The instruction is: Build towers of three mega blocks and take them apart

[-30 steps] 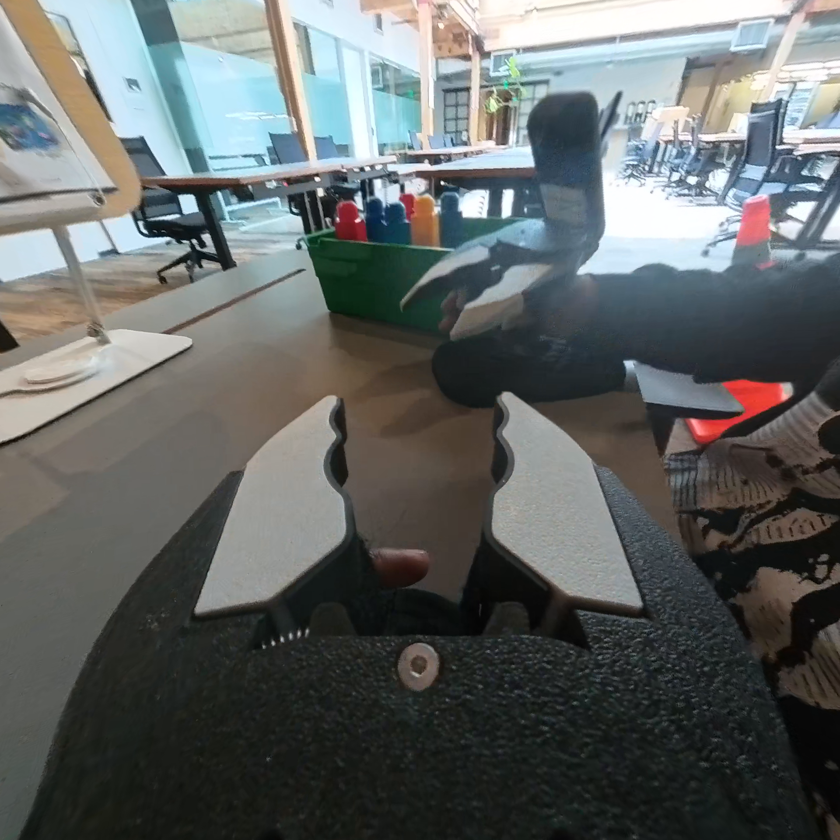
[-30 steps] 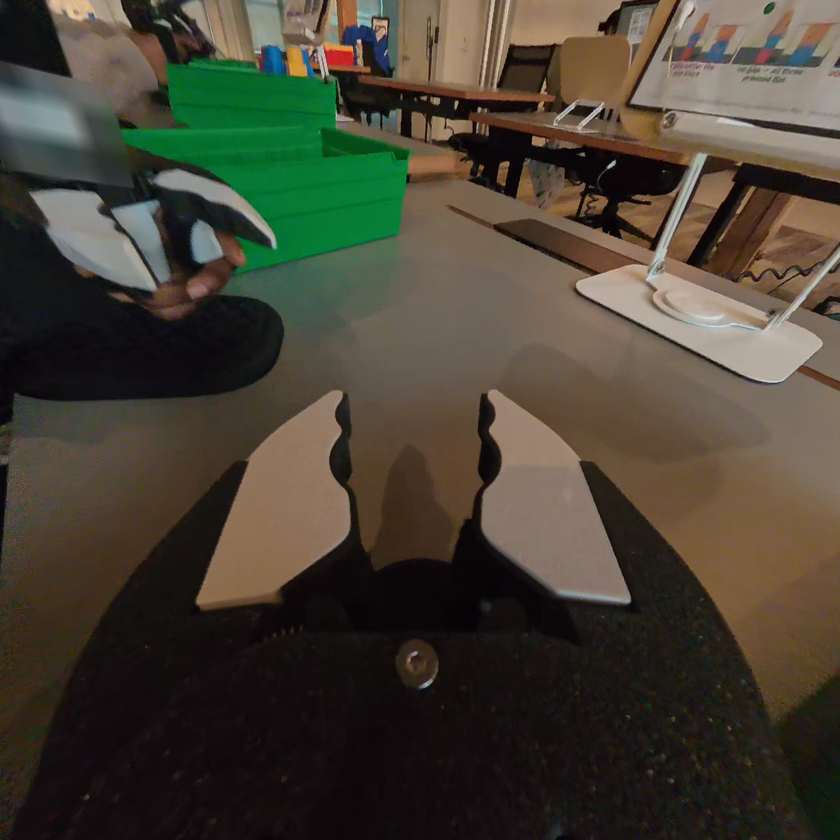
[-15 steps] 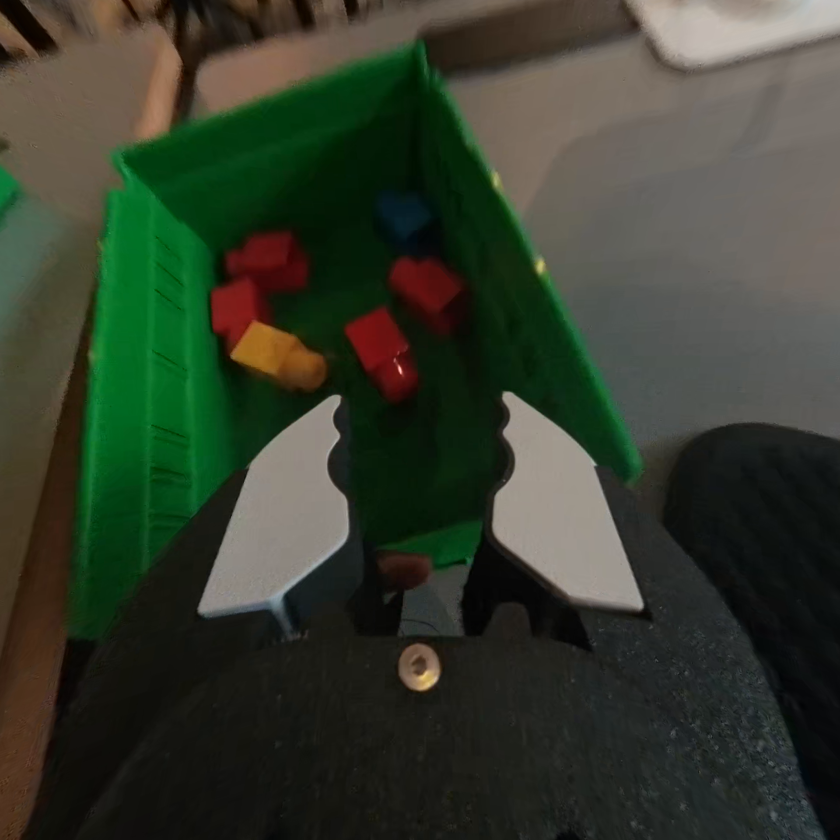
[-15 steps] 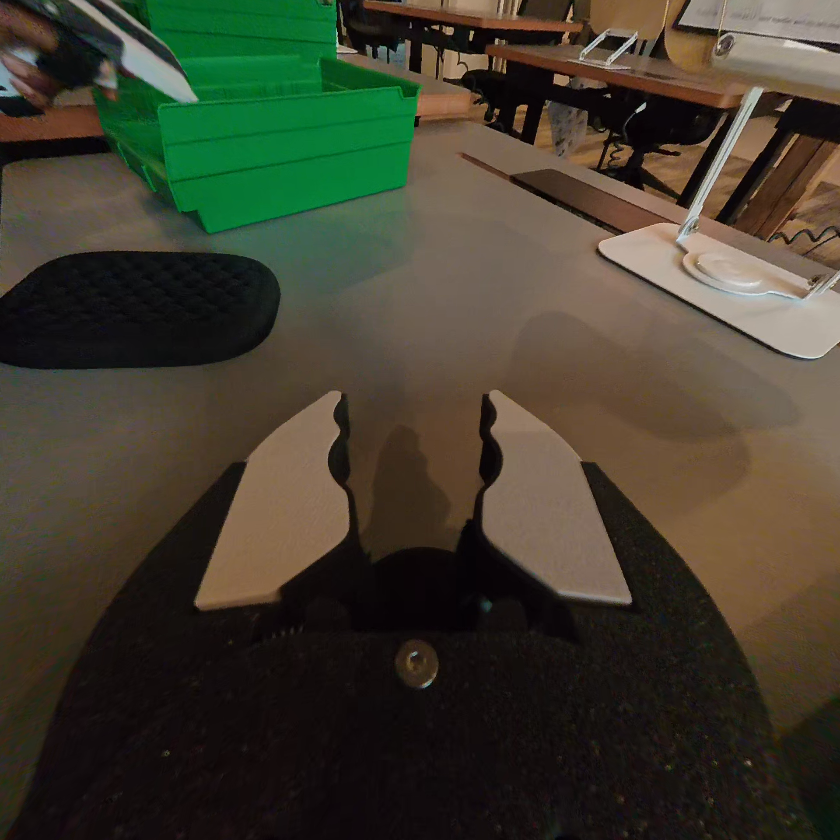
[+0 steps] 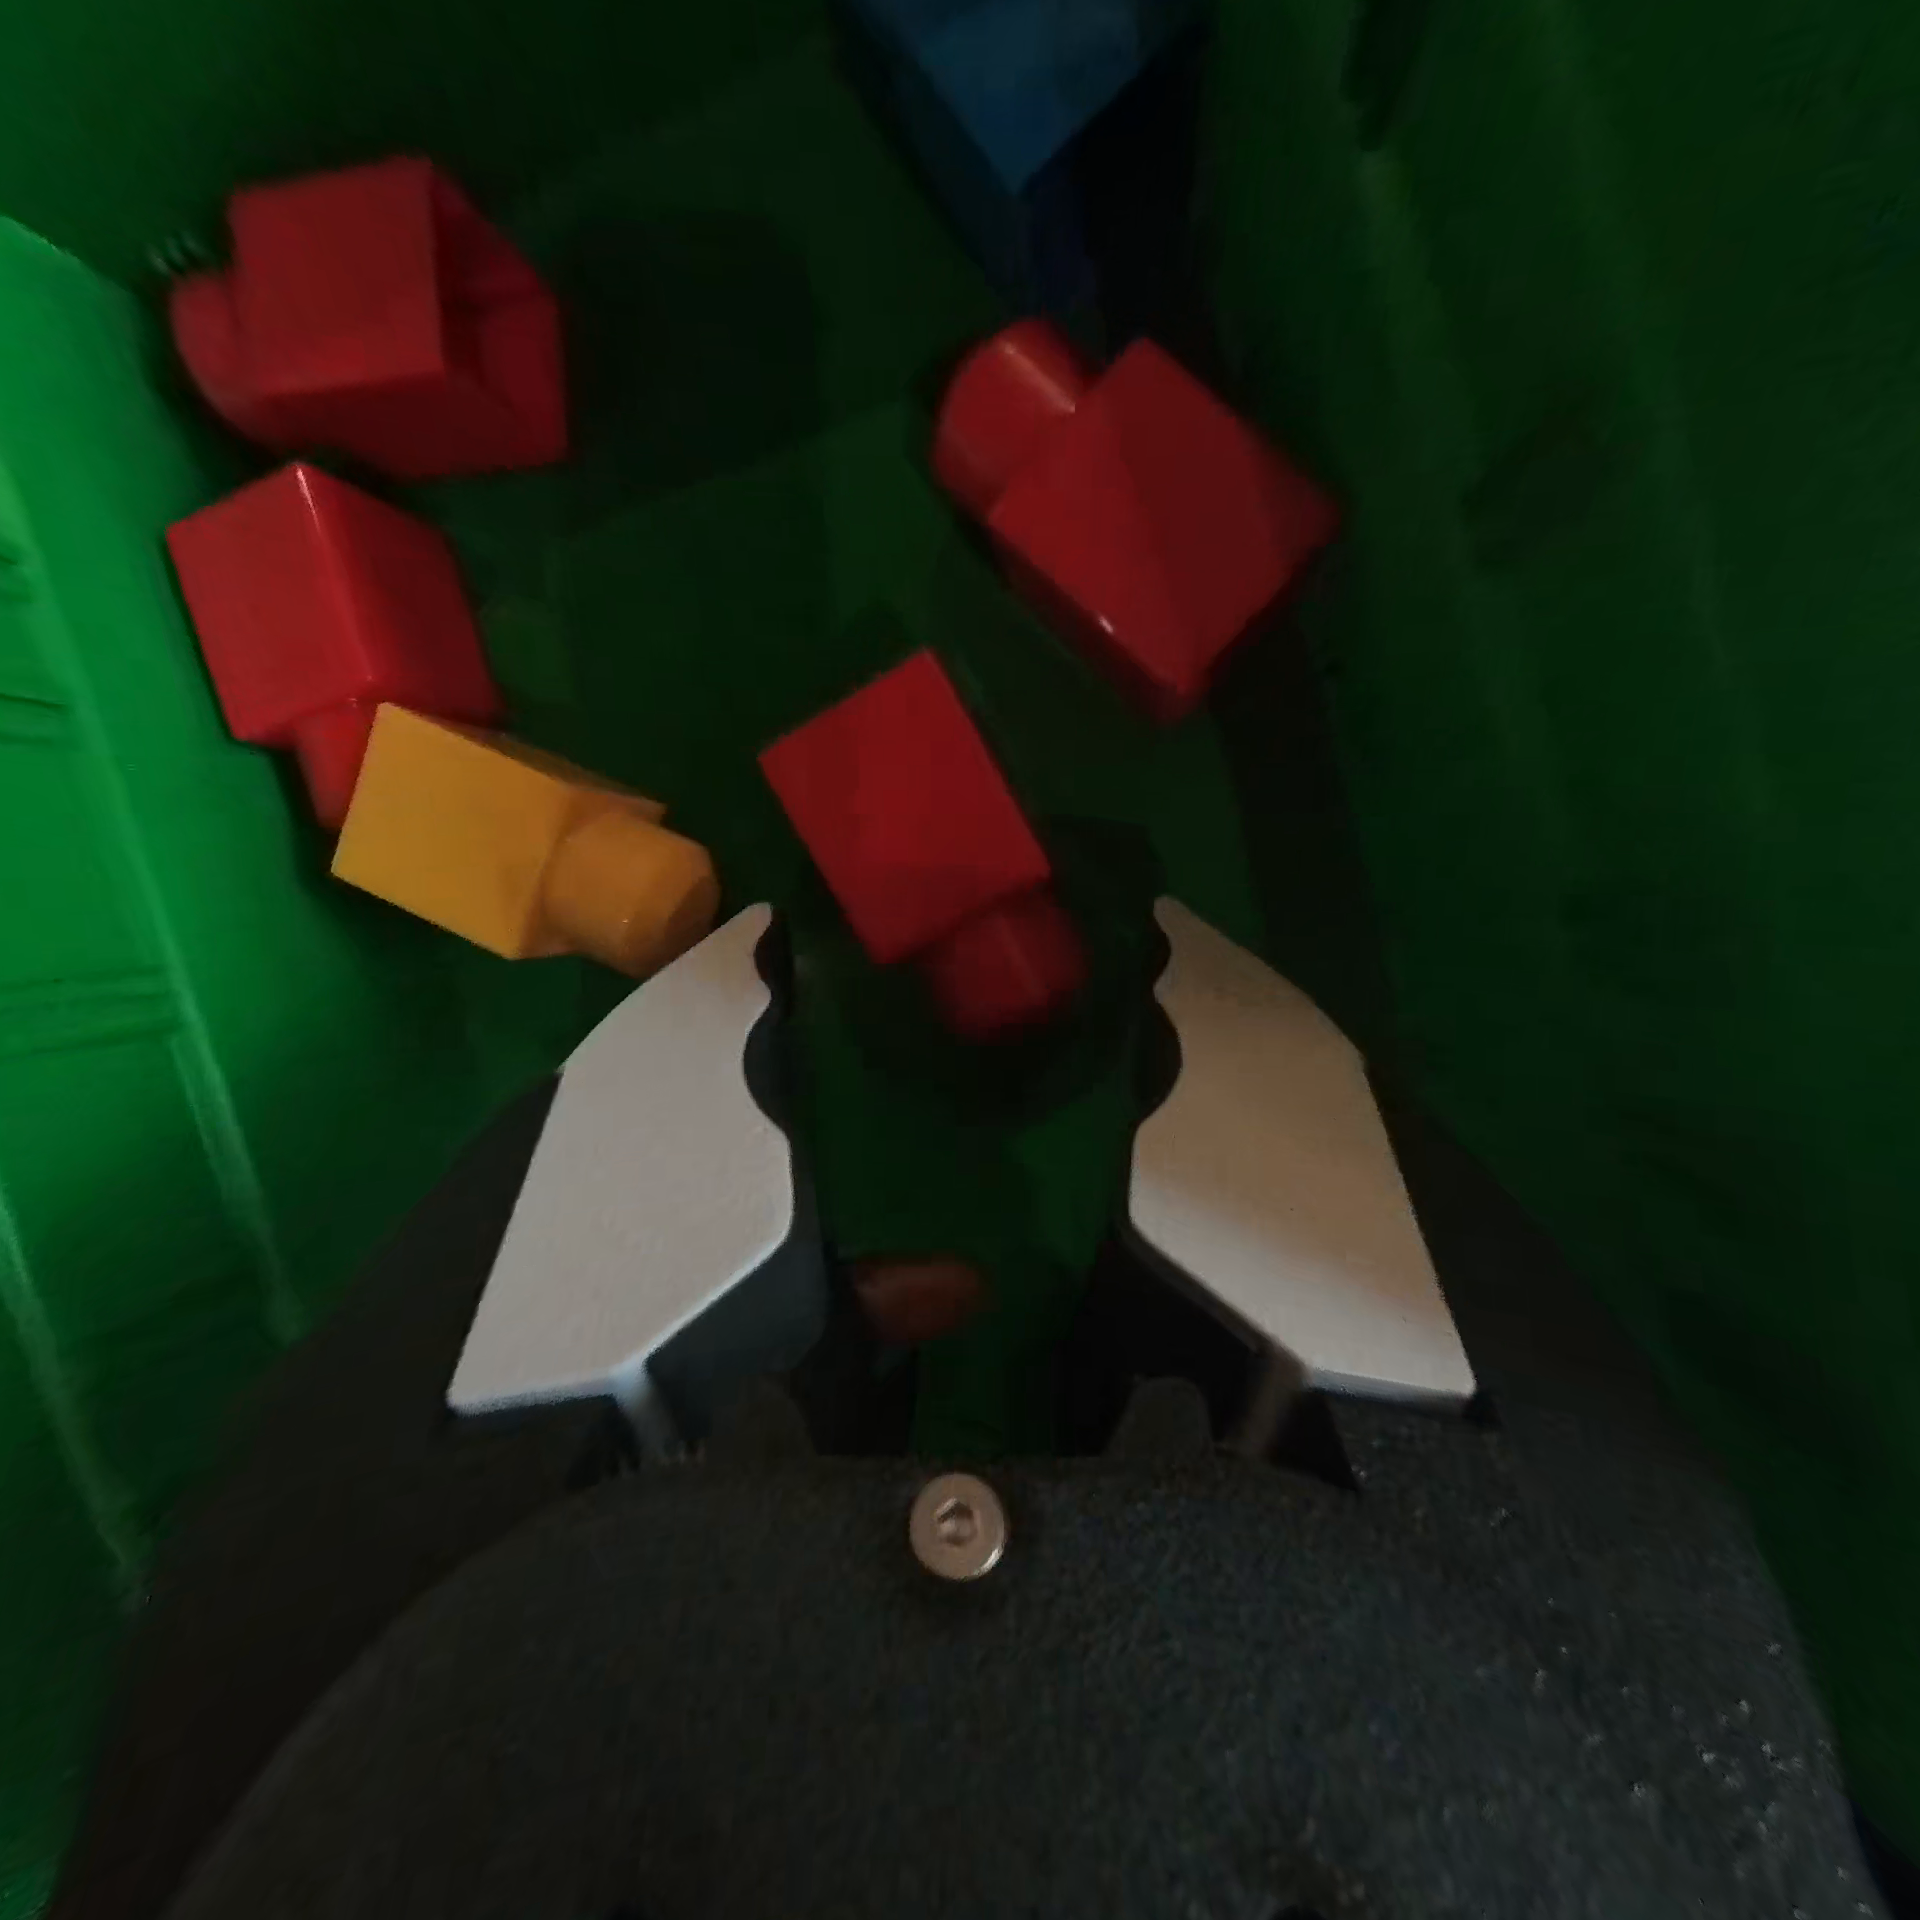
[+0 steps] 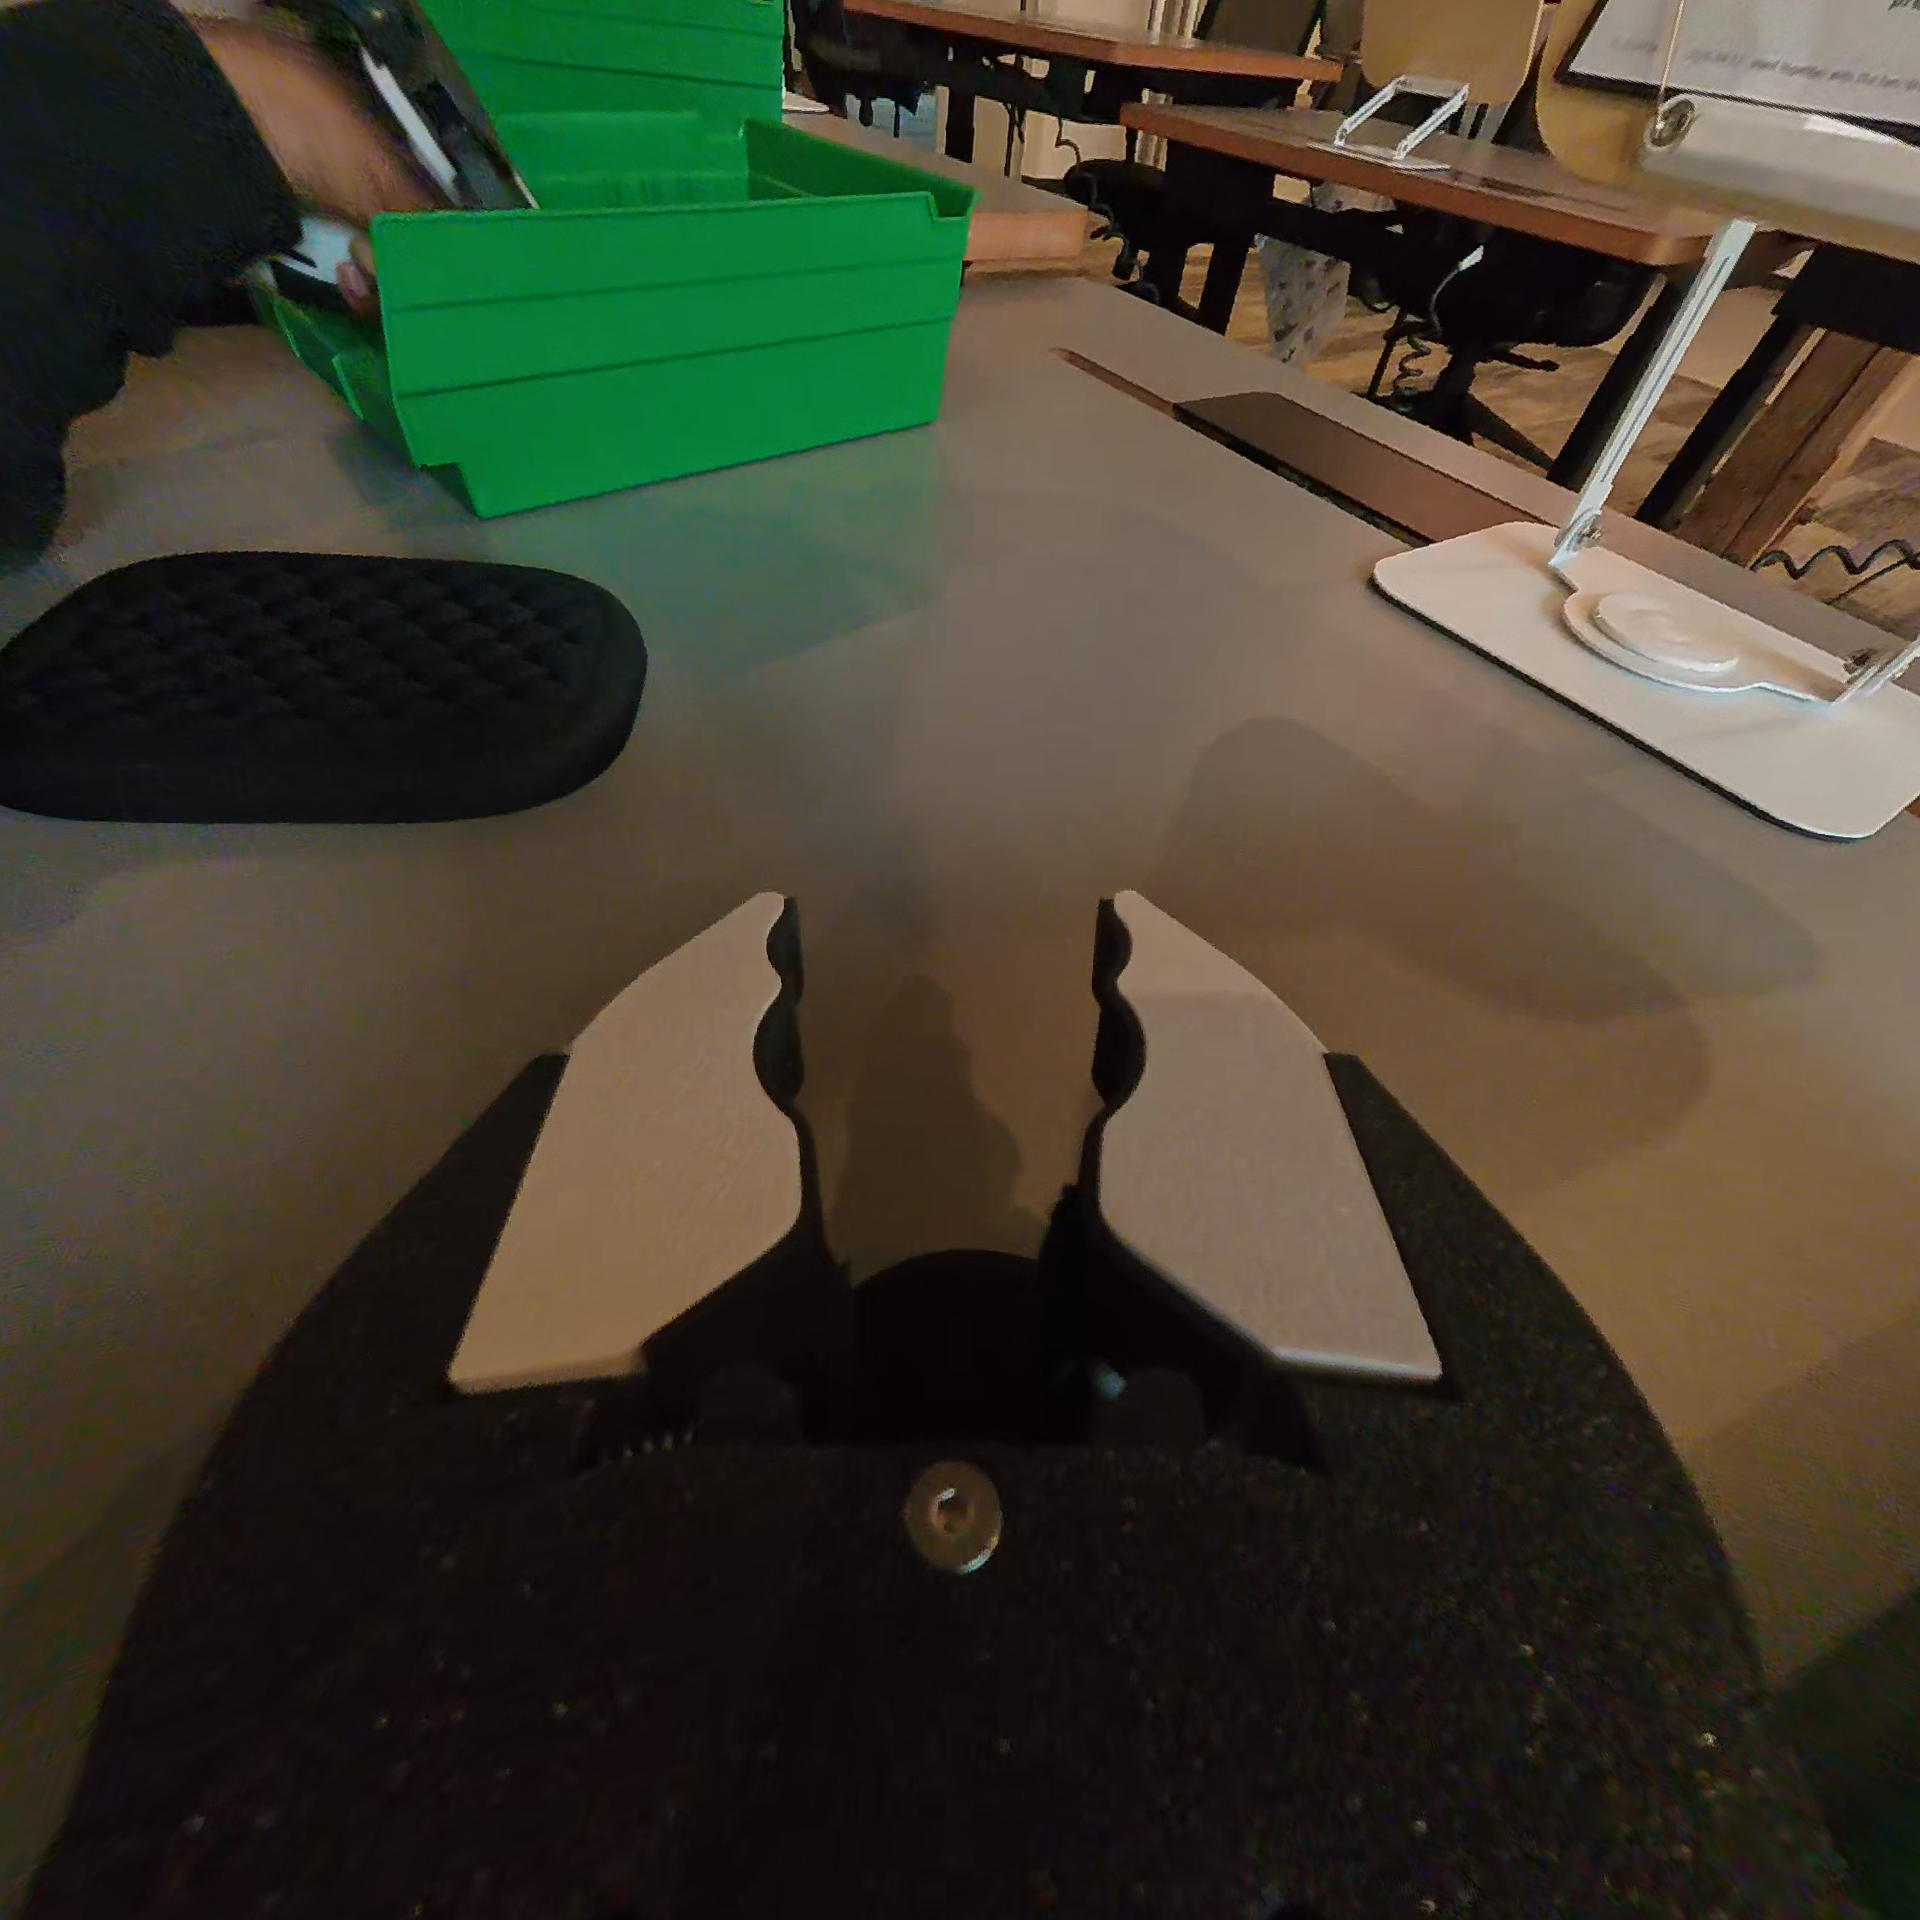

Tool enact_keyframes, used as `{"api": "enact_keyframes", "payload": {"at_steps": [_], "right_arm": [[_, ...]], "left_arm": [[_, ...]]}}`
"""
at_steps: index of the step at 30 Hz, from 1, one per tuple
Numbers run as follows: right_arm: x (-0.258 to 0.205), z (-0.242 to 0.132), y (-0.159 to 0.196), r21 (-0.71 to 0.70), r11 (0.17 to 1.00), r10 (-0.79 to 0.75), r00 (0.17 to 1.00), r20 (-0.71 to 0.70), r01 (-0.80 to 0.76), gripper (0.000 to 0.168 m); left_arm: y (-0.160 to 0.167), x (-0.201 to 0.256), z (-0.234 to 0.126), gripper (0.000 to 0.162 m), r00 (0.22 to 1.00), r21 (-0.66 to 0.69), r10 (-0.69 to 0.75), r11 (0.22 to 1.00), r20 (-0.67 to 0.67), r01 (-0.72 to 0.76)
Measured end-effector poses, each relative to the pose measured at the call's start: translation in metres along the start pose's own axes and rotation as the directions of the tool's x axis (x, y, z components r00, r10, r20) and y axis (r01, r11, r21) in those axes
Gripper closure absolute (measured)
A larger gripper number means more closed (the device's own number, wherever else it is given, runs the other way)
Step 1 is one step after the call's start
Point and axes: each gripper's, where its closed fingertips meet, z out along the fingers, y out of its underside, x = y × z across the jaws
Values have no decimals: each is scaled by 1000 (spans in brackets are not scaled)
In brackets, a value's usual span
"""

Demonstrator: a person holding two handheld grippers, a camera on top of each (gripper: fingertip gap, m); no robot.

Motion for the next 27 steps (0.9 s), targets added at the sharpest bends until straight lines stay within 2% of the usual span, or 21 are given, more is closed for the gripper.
{"api": "enact_keyframes", "payload": {"at_steps": [3, 6, 11, 20, 27], "right_arm": [[0, 1, 1, -11, 1000, -7, 1000, -1, 7, 114], [-1, 2, 3, -26, 1000, -16, 1000, 0, 16, 115], [-3, 4, 5, -45, 998, -38, 999, 0, 38, 114], [-5, 5, 7, -59, 997, -53, 999, 1, 53, 115], [-8, 9, 12, -105, 989, -102, 995, -2, 101, 115]], "left_arm": [[-3, -2, 4, 102, 1000, 6, -23, 1000, -12, 23], [-4, 0, 6, 121, 999, 16, -23, 1000, -43, 24], [-3, -6, -1, 124, 999, 51, -13, 999, -29, 14], [-10, 0, -61, 124, 997, 291, -8, 956, -81, 31], [-13, 12, -94, 124, 993, 379, 63, 925, -100, -20]]}}
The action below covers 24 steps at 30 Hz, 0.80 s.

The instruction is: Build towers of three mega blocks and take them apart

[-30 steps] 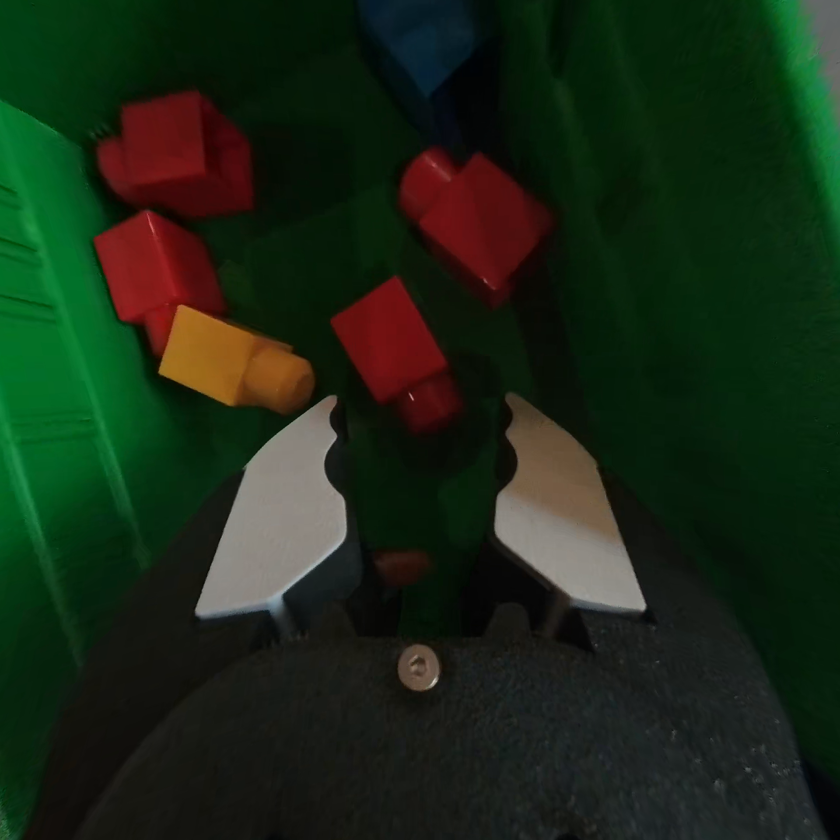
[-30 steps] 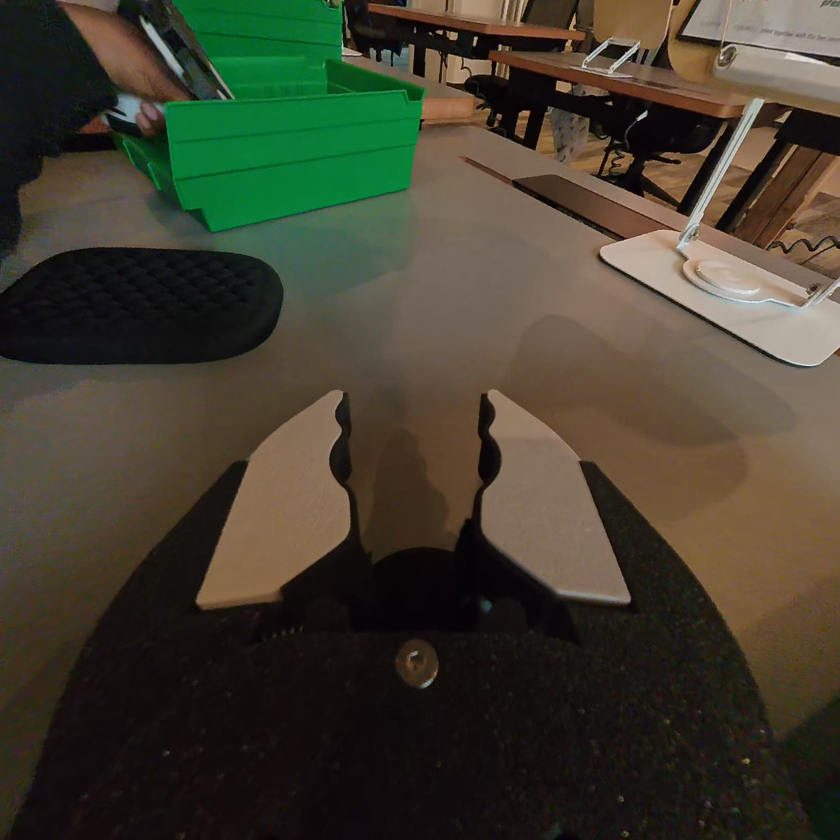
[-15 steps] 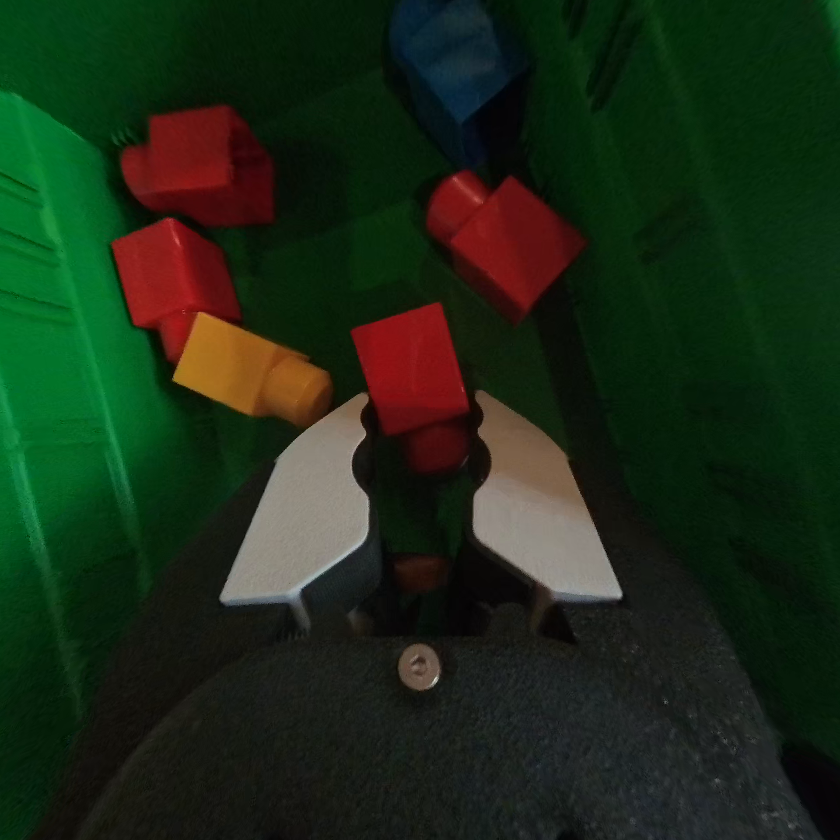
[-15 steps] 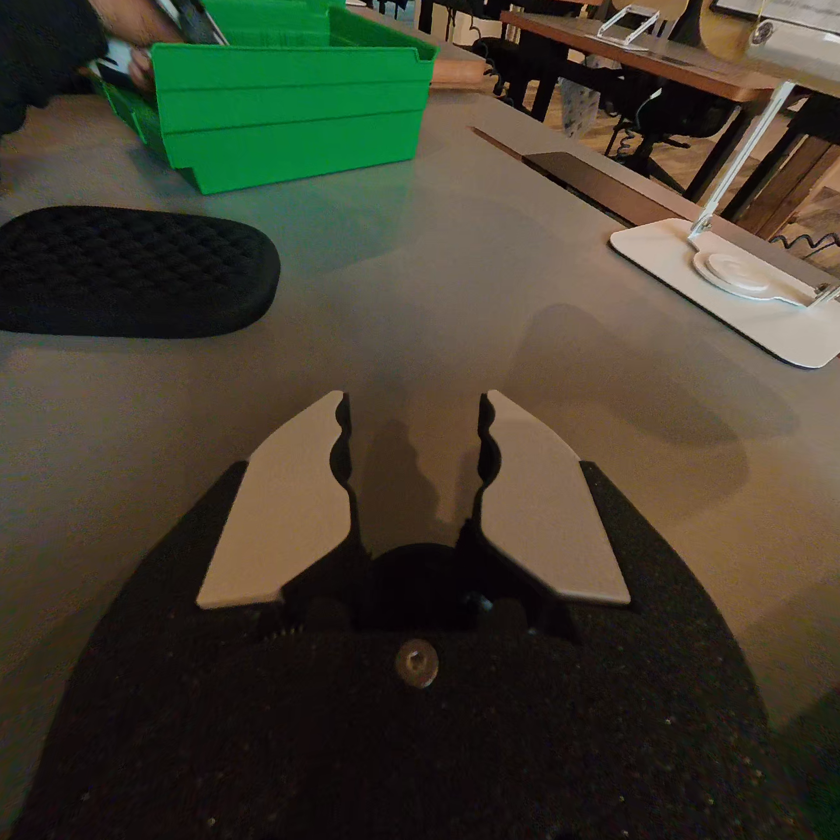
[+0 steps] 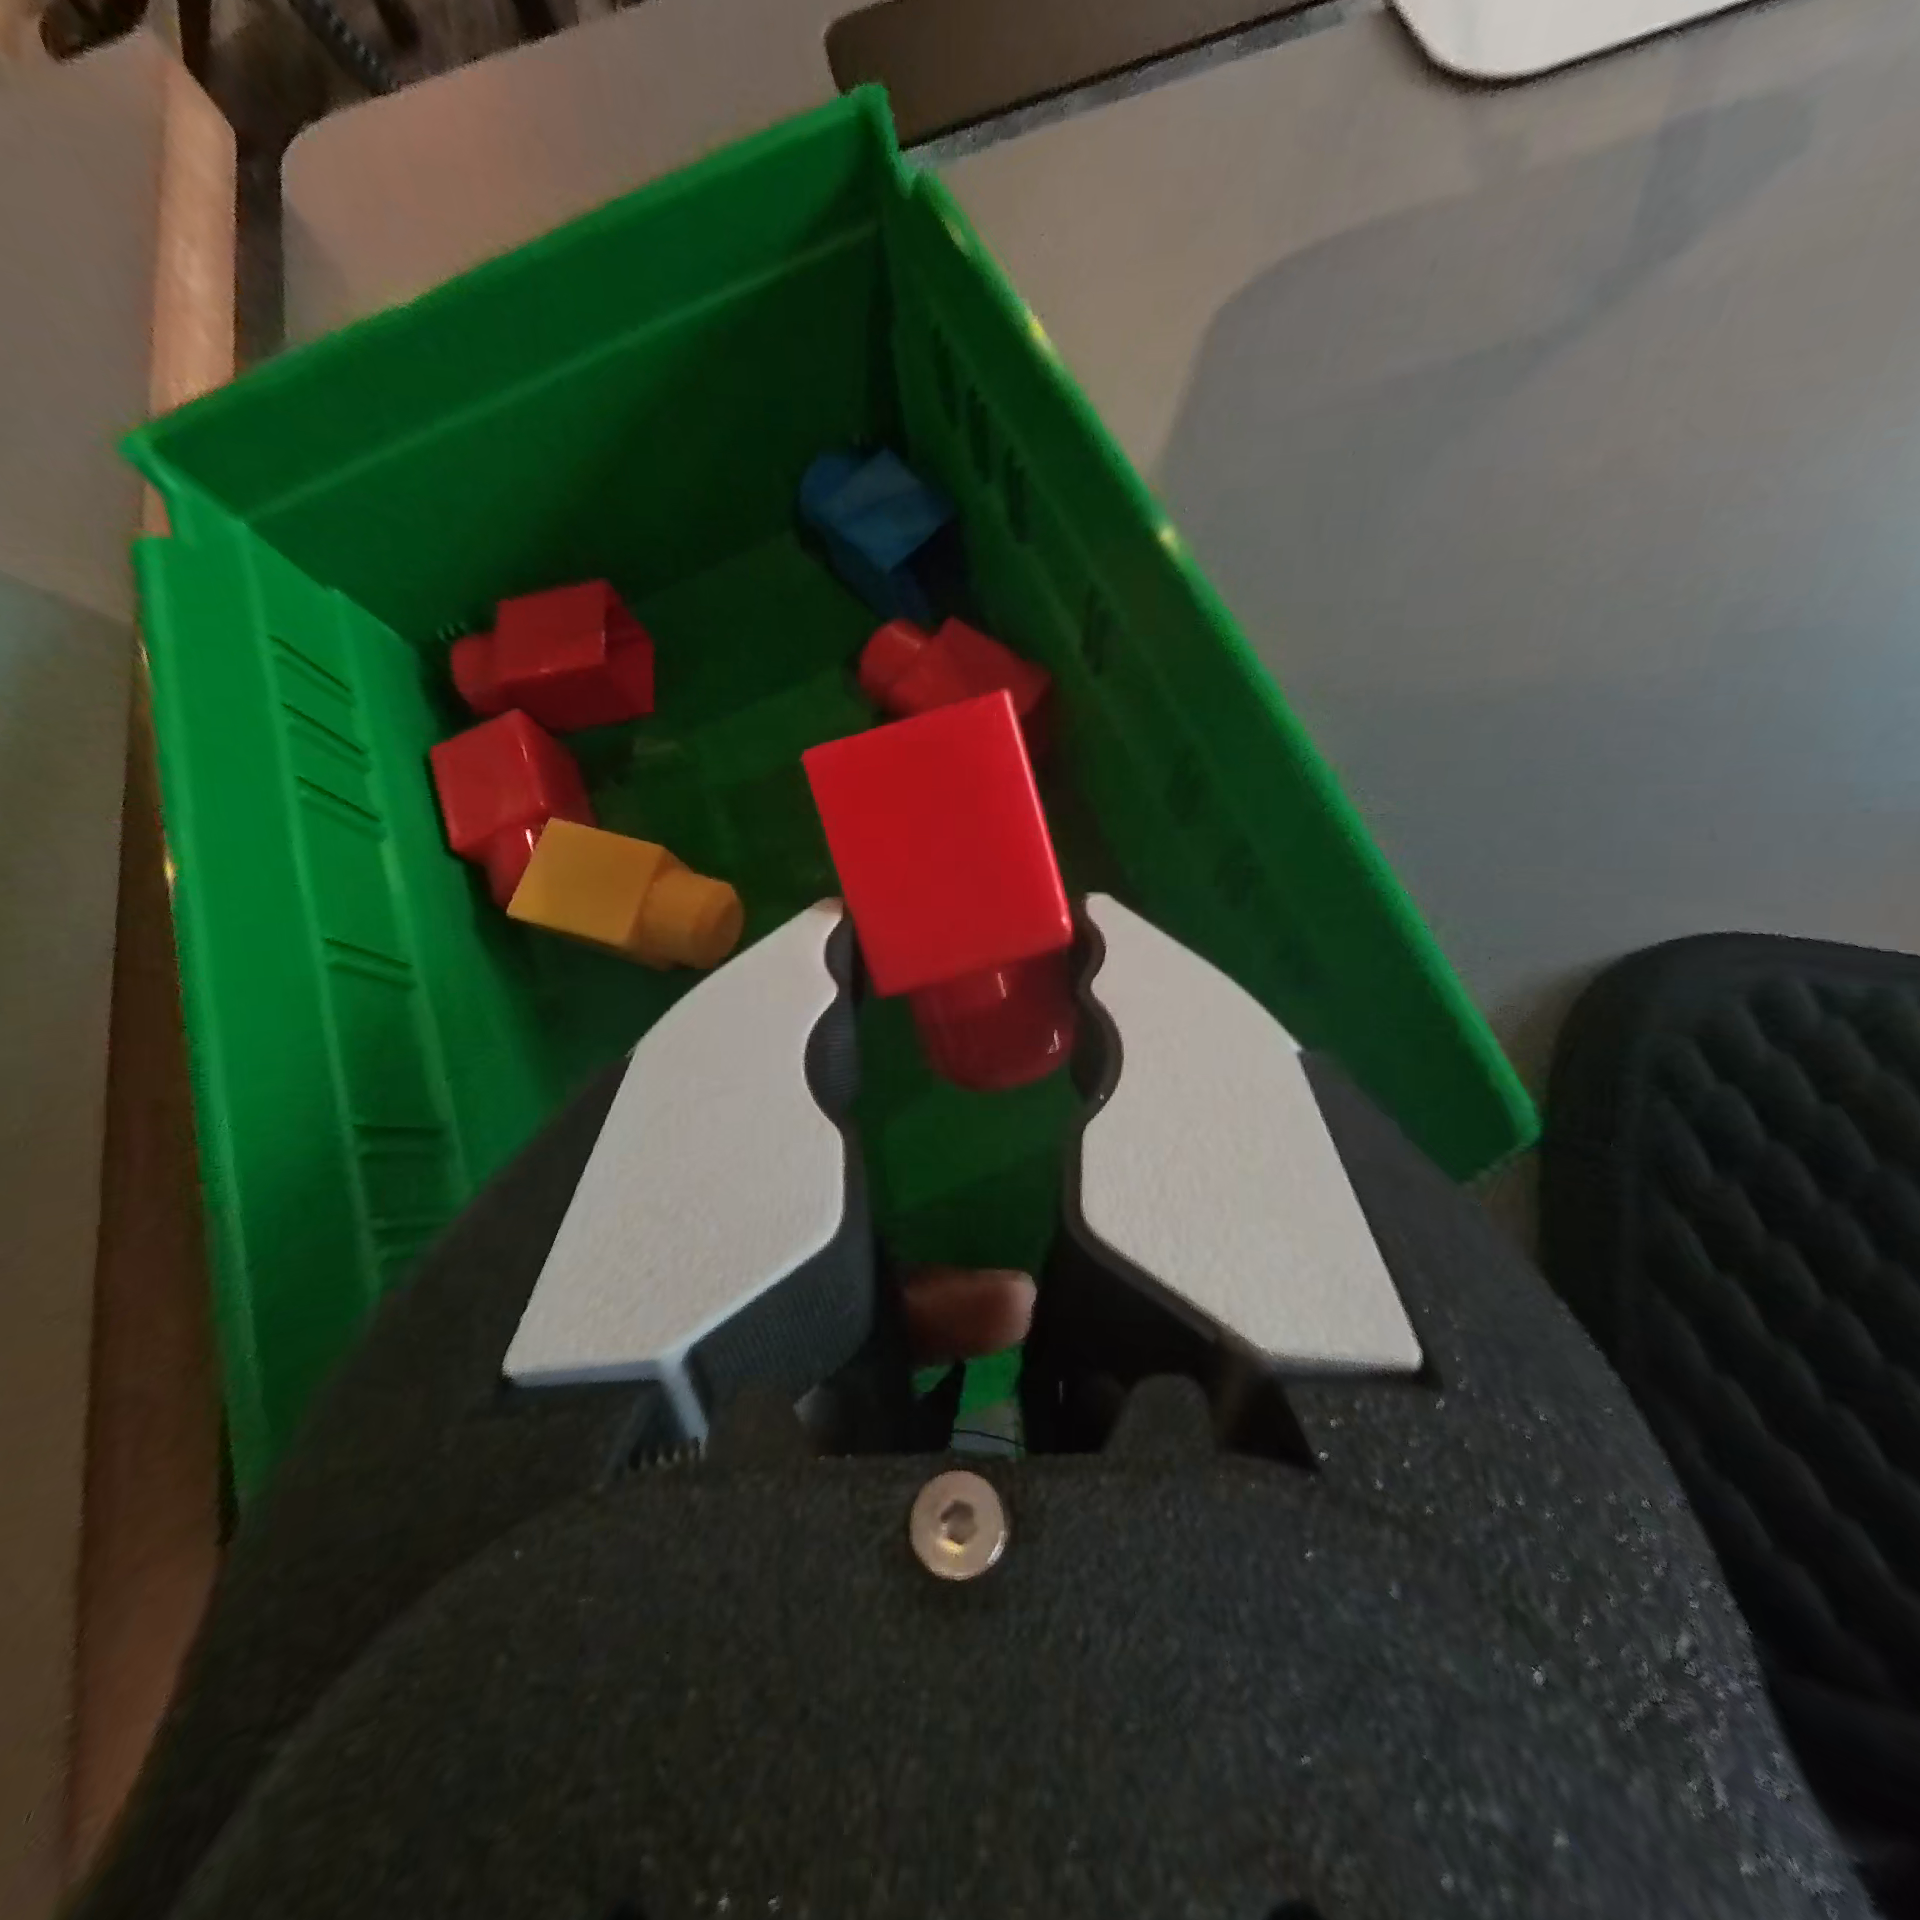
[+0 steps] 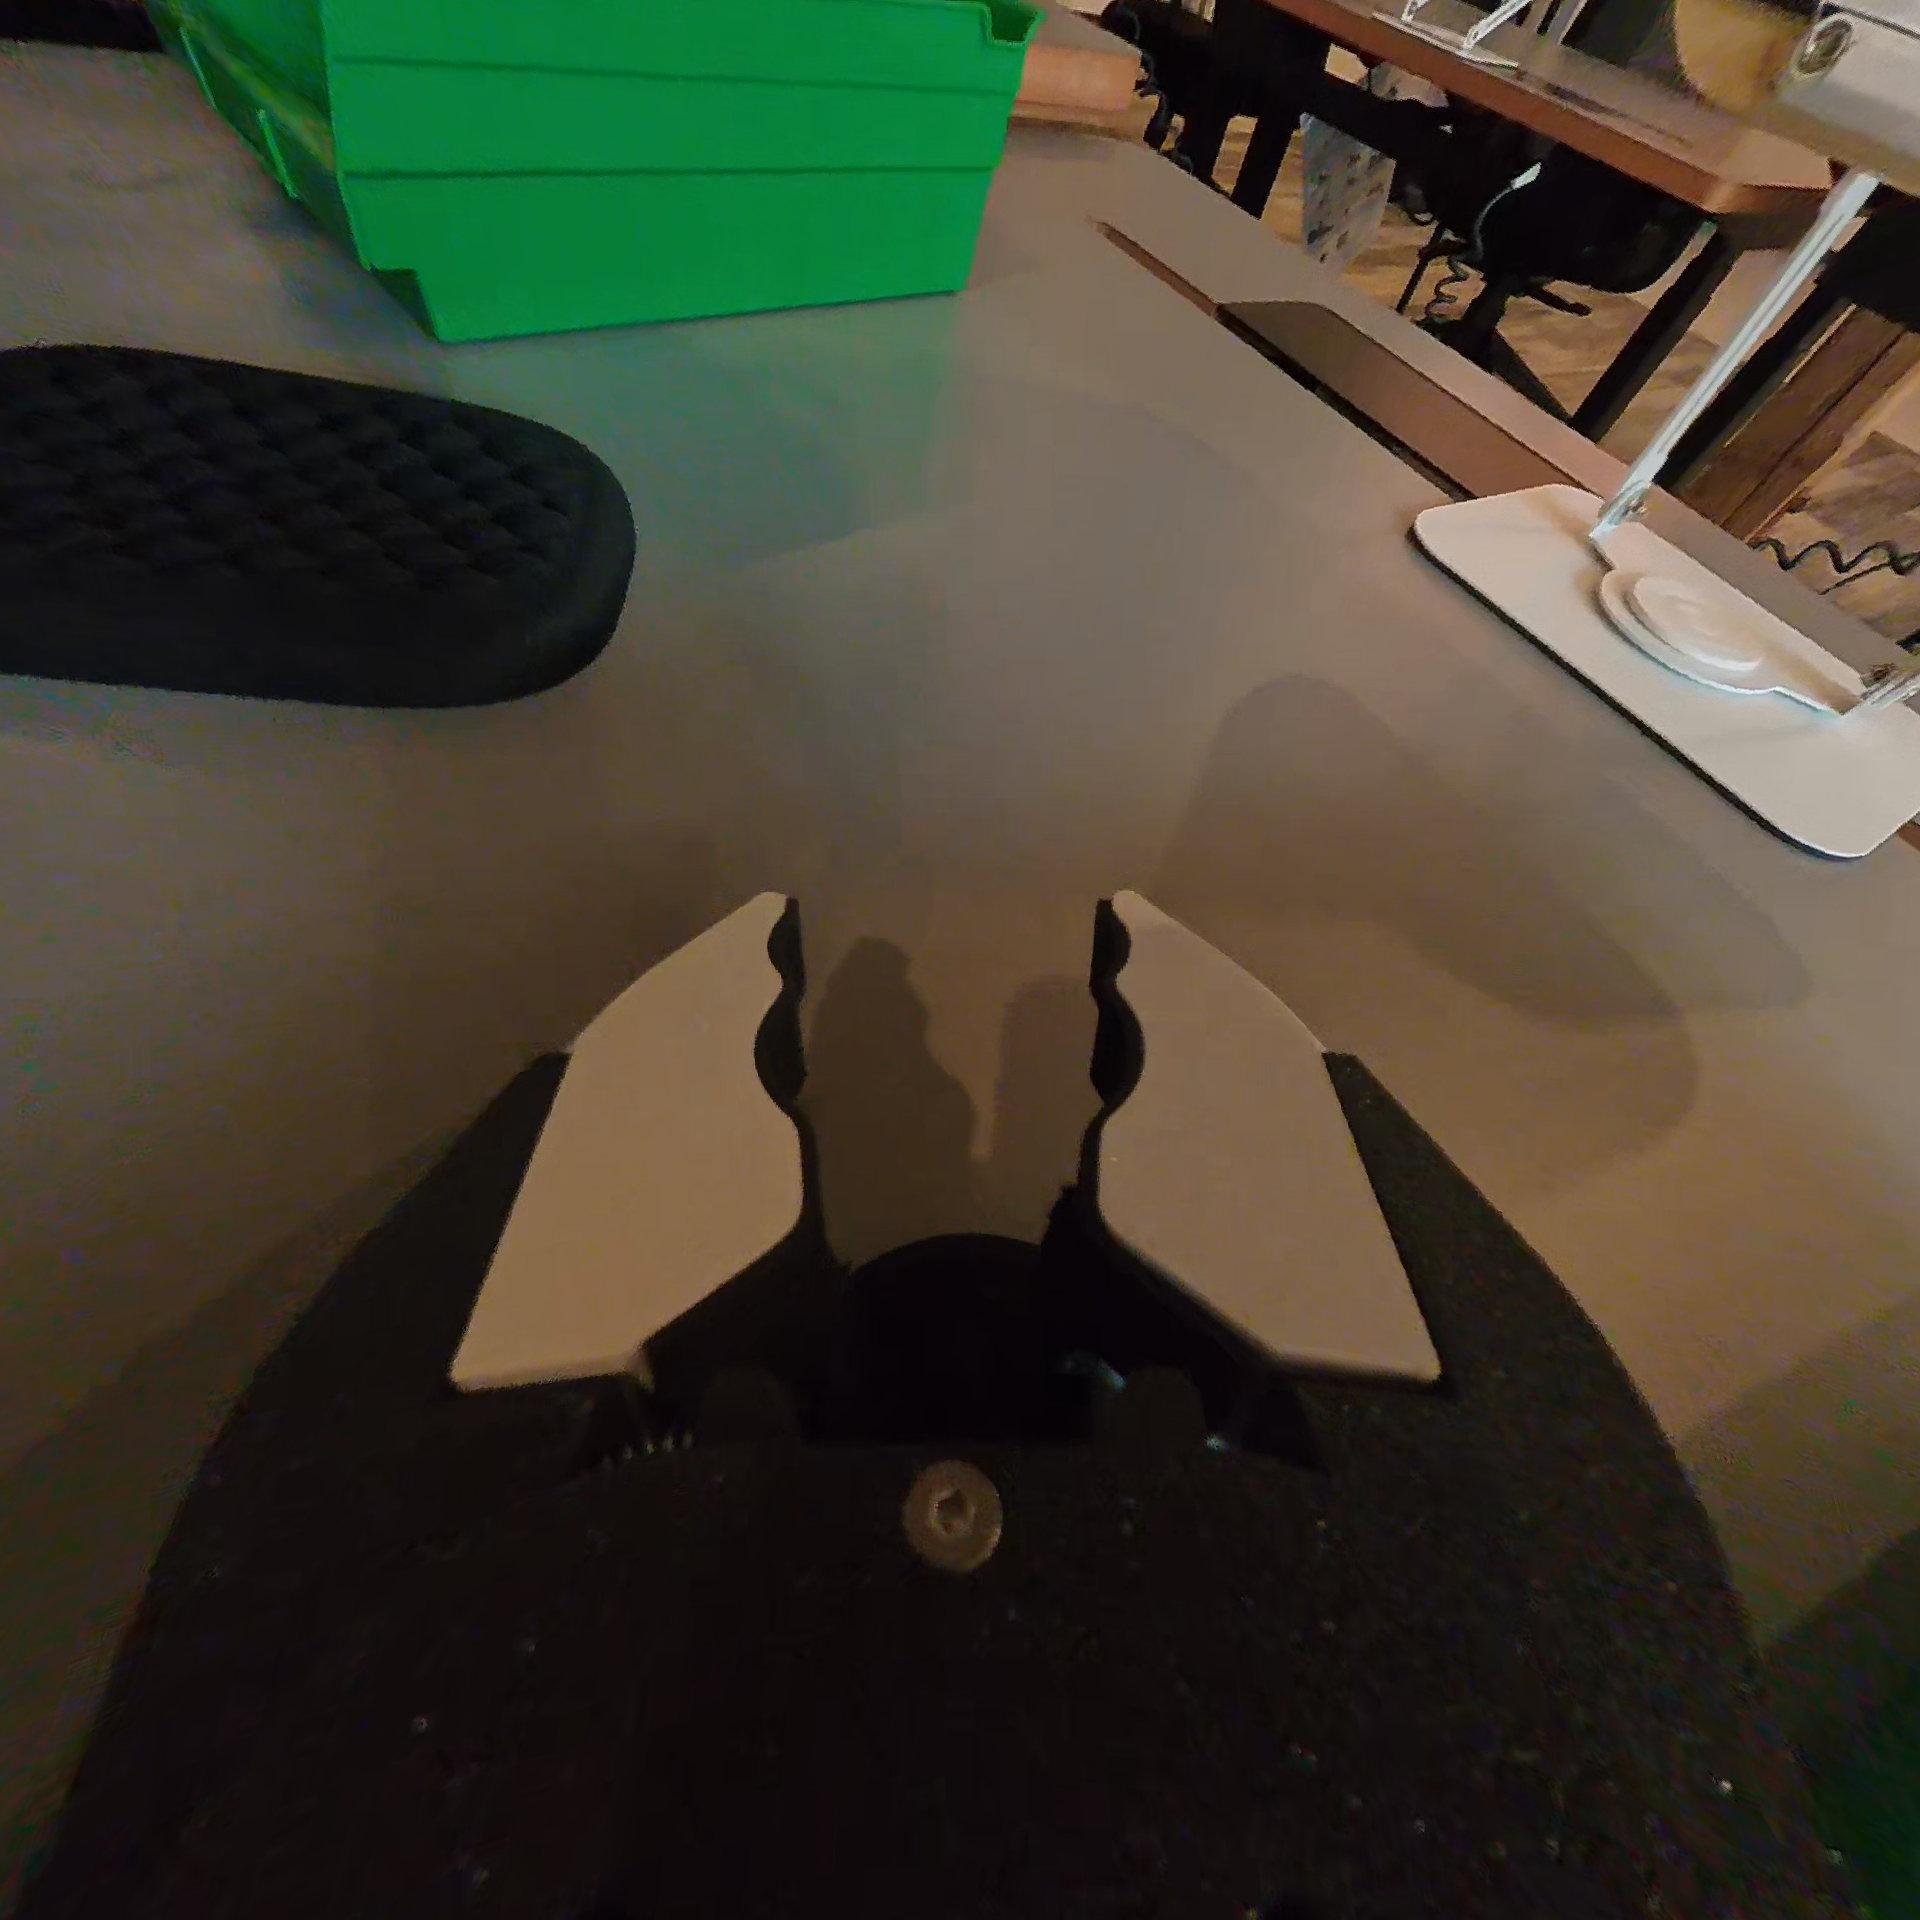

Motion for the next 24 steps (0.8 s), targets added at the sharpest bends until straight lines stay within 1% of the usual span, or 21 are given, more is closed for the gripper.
{"api": "enact_keyframes", "payload": {"at_steps": [7, 13, 17, 20, 24], "right_arm": [[0, 0, 0, 0, 1000, -5, 1000, -4, 5, 116], [0, -1, 0, 4, 1000, -9, 1000, -3, 9, 116], [-1, -1, -1, 6, 1000, -15, 1000, 0, 15, 116], [-3, -1, -1, 0, 1000, -24, 1000, 15, 24, 116], [-9, -1, -2, -3, 999, -50, 998, 47, 50, 116]], "left_arm": [[-24, 37, -19, 124, 989, 60, 130, 990, -67, -126], [-44, 81, -34, 125, 955, 119, 260, 963, -146, -244], [-50, 116, -40, 125, 905, 152, 349, 935, -243, -320], [-50, 141, -45, 125, 851, 174, 407, 913, -331, -369], [-47, 166, -50, 125, 778, 174, 477, 878, -409, -446]]}}
